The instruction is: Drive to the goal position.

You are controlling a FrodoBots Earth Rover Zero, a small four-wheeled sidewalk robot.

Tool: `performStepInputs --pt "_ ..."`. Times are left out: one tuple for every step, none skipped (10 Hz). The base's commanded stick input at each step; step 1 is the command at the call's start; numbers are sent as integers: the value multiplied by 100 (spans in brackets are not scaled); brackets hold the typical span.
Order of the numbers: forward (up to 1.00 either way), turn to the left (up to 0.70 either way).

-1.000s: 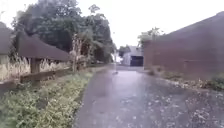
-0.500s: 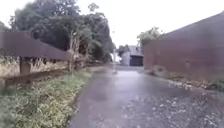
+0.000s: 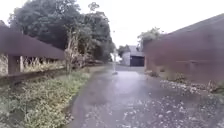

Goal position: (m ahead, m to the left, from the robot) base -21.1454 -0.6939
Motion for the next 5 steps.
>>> performStepInputs --pt "38 -23" --pt "38 -18" --pt "38 -9" --pt "40 2" --pt "40 2"
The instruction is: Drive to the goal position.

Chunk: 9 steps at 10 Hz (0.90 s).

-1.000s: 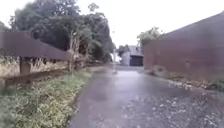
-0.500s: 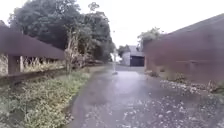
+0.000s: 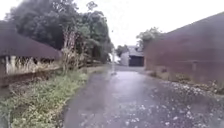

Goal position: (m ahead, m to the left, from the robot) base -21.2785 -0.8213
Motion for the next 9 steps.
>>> performStepInputs --pt "40 2" --pt "40 2" --pt "41 2" --pt "43 2" --pt "43 2" --pt "43 2" --pt "43 3" --pt "43 2" --pt "43 2"
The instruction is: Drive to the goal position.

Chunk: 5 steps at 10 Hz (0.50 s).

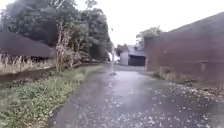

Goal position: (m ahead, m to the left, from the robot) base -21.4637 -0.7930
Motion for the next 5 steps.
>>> performStepInputs --pt "43 2" --pt "43 2" --pt "4 1" --pt "4 1" --pt "4 1"
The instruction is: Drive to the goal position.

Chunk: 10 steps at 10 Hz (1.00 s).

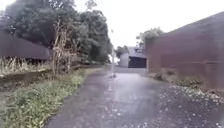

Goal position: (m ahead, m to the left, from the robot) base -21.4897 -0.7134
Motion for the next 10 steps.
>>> performStepInputs --pt "4 1" --pt "4 2" --pt "4 -1" --pt "4 -7" --pt "4 -12" --pt "4 -16" --pt "4 -16" --pt "4 -16" --pt "4 -16" --pt "4 -16"
